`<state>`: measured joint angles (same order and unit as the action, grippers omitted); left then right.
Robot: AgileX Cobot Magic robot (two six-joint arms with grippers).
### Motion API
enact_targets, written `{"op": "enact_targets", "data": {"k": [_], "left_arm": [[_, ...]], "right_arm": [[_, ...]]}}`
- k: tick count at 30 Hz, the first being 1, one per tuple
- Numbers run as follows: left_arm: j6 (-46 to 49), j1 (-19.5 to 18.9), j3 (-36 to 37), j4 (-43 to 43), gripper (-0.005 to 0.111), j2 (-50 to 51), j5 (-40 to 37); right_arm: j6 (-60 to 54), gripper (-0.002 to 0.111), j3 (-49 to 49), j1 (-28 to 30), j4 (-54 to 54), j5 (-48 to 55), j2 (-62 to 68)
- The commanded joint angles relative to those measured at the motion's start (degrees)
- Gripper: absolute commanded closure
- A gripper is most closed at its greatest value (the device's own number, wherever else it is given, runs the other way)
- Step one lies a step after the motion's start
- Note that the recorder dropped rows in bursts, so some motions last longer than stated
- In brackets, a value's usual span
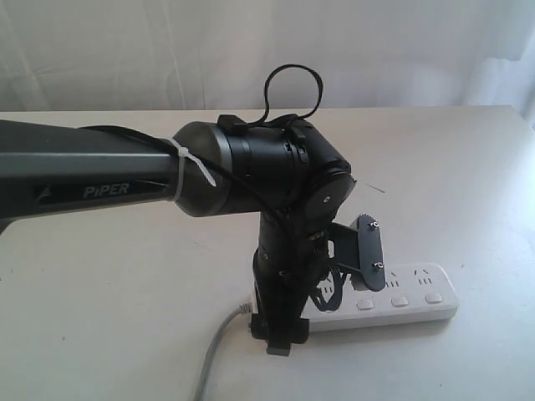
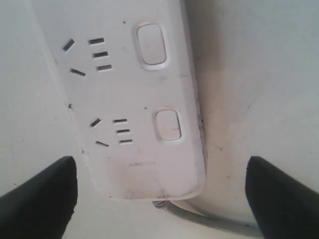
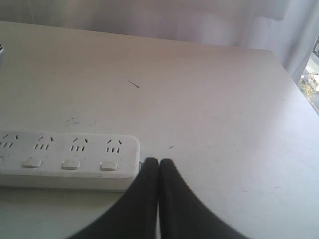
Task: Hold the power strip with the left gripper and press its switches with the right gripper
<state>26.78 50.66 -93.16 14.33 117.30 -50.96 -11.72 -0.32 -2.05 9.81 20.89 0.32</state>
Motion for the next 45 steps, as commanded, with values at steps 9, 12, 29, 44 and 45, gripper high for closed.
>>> {"op": "enact_targets", "data": {"k": [9,12,29,44,45], "left_arm": [[-1.37,0.29,-0.2,-0.41,0.016,-0.15,-1.22],[-1.37,0.29,-0.2,-1.45,0.013,-0.15,-1.32],[-1.39,0.29,-0.2,-2.49,0.002,0.09,0.43],[-2.98,-0.28,-0.2,-0.68,0.002,0.3,4.78],[-2.98,-0.28,-0.2,-0.68,0.002,0.46,4.92]], "right_arm": [[-0.02,0.108,0.32,-0.19,-0.19,-0.5,-0.32],[-0.02,0.108,0.32,-0.19,-0.19,-0.5,-0.32],[-0.02,0.108,0.32,-0.19,-0.19,-0.5,-0.32],[-0.02,0.108,0.32,-0.19,-0.19,-0.5,-0.32],[-0.02,0.108,0.32,-0.19,-0.19,-0.5,-0.32]]}}
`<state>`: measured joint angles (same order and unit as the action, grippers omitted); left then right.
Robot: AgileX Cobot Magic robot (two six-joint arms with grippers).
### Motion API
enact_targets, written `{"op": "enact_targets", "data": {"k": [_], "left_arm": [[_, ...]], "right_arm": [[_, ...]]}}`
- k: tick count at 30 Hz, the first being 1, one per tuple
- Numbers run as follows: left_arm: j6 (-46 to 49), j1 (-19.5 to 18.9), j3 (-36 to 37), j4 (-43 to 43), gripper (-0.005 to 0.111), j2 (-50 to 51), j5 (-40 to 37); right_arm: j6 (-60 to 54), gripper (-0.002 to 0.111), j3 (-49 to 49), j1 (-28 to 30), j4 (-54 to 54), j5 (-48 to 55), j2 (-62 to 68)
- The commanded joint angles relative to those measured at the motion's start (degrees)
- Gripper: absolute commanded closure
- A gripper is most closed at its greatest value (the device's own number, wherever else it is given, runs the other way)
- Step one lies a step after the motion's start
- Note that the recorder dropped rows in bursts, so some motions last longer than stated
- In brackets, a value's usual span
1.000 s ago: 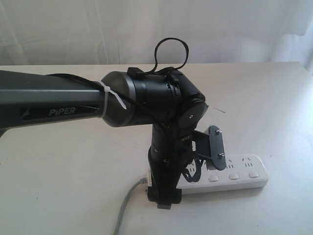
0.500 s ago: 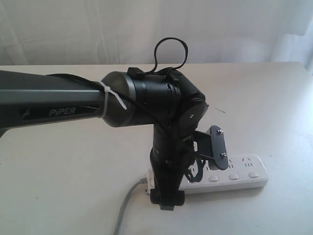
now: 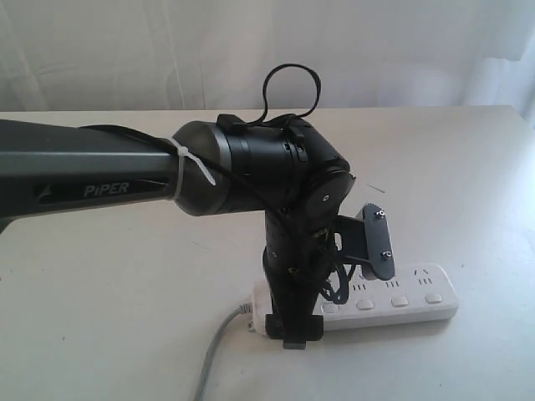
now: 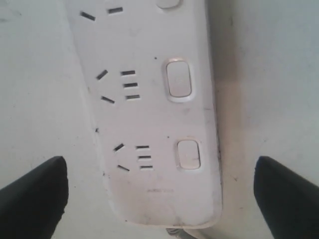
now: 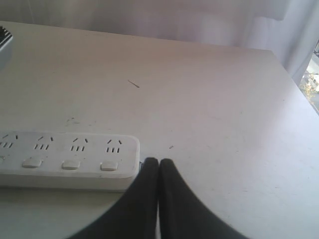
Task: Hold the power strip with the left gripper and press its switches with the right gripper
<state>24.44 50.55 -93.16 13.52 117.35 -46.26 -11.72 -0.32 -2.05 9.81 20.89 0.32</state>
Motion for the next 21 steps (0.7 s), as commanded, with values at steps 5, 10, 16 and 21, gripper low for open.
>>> {"op": "enact_targets", "data": {"k": [5,10,16,21], "left_arm": [[-0.65,-0.39,-0.2,0.26,0.002,2.13,-0.44],[-2.21,-1.13,-0.2,0.9,0.002,3.76,-0.65],[-4.13,-5.06,-0.2,-3.7,0.002,4.19,-0.15],[-3.07,-5.13,-0.2,-7.93,0.002,4.19,3.99]], "right_arm": [[-0.02,0.108,0.32,-0.19,-0.19,-0.5,-0.32],[-0.02,0.108,0.32,-0.19,-0.19,-0.5,-0.32],[-0.02,0.108,0.32,-0.19,-0.19,-0.5,-0.32],[-0.02,0.108,0.32,-0.19,-0.19,-0.5,-0.32]]}}
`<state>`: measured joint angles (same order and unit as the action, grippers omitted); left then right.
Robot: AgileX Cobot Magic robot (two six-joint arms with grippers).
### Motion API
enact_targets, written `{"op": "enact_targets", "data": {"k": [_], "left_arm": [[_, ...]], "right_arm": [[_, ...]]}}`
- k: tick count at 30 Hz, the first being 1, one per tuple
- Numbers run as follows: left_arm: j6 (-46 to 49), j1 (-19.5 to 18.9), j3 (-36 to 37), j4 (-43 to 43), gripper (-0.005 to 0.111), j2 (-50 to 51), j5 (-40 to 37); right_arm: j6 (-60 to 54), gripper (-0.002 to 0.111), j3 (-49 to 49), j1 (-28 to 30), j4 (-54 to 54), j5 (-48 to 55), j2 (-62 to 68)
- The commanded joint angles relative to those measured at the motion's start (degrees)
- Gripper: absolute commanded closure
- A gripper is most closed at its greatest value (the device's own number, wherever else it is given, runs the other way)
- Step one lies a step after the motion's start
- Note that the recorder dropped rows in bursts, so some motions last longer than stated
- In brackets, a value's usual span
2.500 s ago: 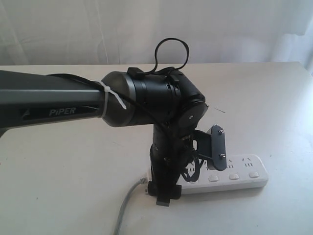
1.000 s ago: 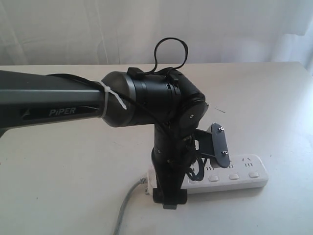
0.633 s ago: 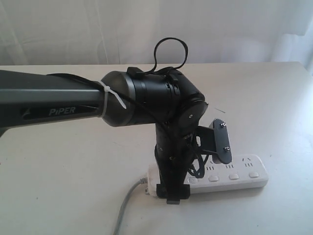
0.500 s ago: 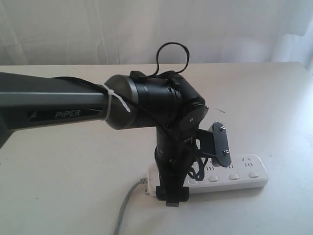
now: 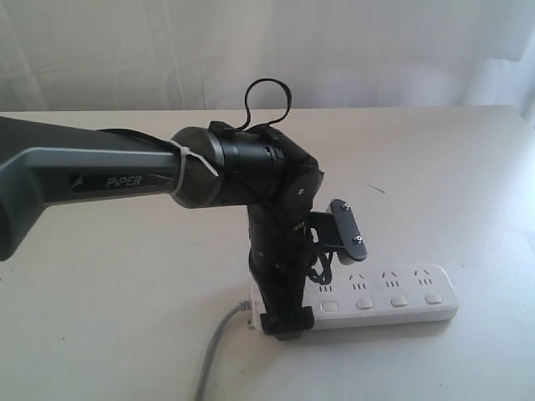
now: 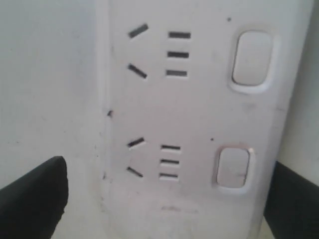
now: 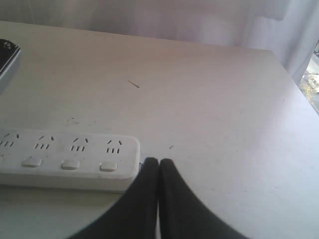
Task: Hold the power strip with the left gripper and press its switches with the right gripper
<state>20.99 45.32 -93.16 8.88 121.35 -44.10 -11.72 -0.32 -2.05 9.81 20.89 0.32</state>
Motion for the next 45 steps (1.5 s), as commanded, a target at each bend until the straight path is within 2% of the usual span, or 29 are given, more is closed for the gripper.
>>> {"op": "enact_targets", "data": {"k": [1,9,11,16,20,26,30,38,40,43,45], "left_arm": [[0.39,0.1,-0.2,-5.1,0.002,0.19,2.99],[-0.81,0.1,-0.2,-5.85,0.002,0.19,9.39],[-0.46,0.1,-0.2,-6.63,0.002,0.19,7.66],[9.49,0.1,-0.2,-6.91,0.002,0.23,-2.52],[12.21,0.1,-0.2,-6.91,0.002,0.23,-4.83],[11.64,0.1,-0.2,-5.2,0.002,0.32,-3.06],[5.37,0.1,-0.2,-4.06,0.002,1.84,-1.82],[2.07,0.1,-0.09,-2.89,0.002,2.75,-1.45],[1.32,0.1,-0.09,-2.88,0.005,2.75,-0.75],[0.18,0.1,-0.09,-2.88,0.026,2.75,0.84],[0.4,0.1,-0.09,-2.88,0.034,2.75,0.95]], "right_arm": [[-0.02,0.108,0.32,-0.19,-0.19,-0.5,-0.32],[-0.02,0.108,0.32,-0.19,-0.19,-0.5,-0.32],[-0.02,0.108,0.32,-0.19,-0.19,-0.5,-0.32],[-0.02,0.108,0.32,-0.19,-0.19,-0.5,-0.32],[-0.02,0.108,0.32,-0.19,-0.19,-0.5,-0.32],[-0.02,0.108,0.32,-0.19,-0.19,-0.5,-0.32],[-0.02,0.108,0.32,-0.19,-0.19,-0.5,-0.32],[-0.02,0.108,0.32,-0.19,-0.19,-0.5,-0.32],[-0.02,0.108,0.32,-0.19,-0.19,-0.5,-0.32],[-0.02,0.108,0.32,-0.19,-0.19,-0.5,-0.32],[-0.02,0.108,0.32,-0.19,-0.19,-0.5,-0.32]]}}
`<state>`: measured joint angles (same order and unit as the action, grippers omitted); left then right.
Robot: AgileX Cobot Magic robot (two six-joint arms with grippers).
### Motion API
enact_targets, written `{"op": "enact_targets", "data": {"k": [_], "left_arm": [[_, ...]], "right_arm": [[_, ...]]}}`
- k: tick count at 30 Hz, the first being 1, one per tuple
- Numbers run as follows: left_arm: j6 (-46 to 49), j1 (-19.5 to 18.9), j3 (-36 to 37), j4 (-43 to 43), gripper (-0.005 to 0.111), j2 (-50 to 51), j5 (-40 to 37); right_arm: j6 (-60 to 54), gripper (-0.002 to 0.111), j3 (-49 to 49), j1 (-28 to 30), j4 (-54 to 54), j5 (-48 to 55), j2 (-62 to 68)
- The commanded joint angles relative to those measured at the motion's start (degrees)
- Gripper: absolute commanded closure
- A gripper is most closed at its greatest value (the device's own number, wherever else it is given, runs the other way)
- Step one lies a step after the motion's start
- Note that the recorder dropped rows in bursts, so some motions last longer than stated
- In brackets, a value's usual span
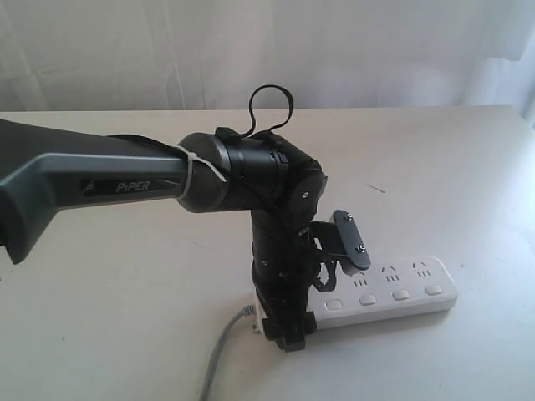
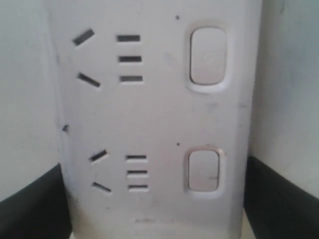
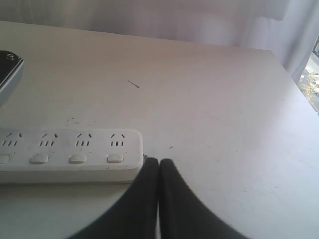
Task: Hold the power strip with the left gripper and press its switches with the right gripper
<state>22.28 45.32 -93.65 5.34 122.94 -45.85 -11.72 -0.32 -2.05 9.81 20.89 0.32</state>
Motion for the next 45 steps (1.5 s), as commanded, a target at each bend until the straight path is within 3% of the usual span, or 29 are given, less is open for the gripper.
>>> {"op": "enact_targets", "data": {"k": [1,6,8,13,18,22,32,39,45], "left_arm": [[-0.5,0.1,0.4,0.67,0.036,1.16,2.69],[-0.35,0.1,0.4,0.67,0.039,1.16,2.48],[-0.35,0.1,0.4,0.67,0.046,1.16,1.91],[2.37,-0.02,0.4,5.37,0.106,1.16,-4.01],[7.6,-0.02,0.4,8.48,0.107,1.16,-12.97],[8.87,-0.02,0.4,8.48,0.107,1.06,-14.3],[7.66,-0.02,2.45,5.98,0.107,-2.05,-6.43],[7.92,-0.86,12.72,5.59,0.107,-8.81,2.37],[7.7,-4.06,21.23,1.2,0.107,-13.44,10.75]], "right_arm": [[-0.02,0.108,0.32,-0.19,-0.19,-0.5,-0.32],[-0.02,0.108,0.32,-0.19,-0.19,-0.5,-0.32],[-0.02,0.108,0.32,-0.19,-0.19,-0.5,-0.32],[-0.02,0.108,0.32,-0.19,-0.19,-0.5,-0.32],[-0.02,0.108,0.32,-0.19,-0.19,-0.5,-0.32],[-0.02,0.108,0.32,-0.19,-0.19,-0.5,-0.32],[-0.02,0.108,0.32,-0.19,-0.19,-0.5,-0.32],[-0.02,0.108,0.32,-0.19,-0.19,-0.5,-0.32],[-0.02,0.108,0.32,-0.19,-0.19,-0.5,-0.32]]}}
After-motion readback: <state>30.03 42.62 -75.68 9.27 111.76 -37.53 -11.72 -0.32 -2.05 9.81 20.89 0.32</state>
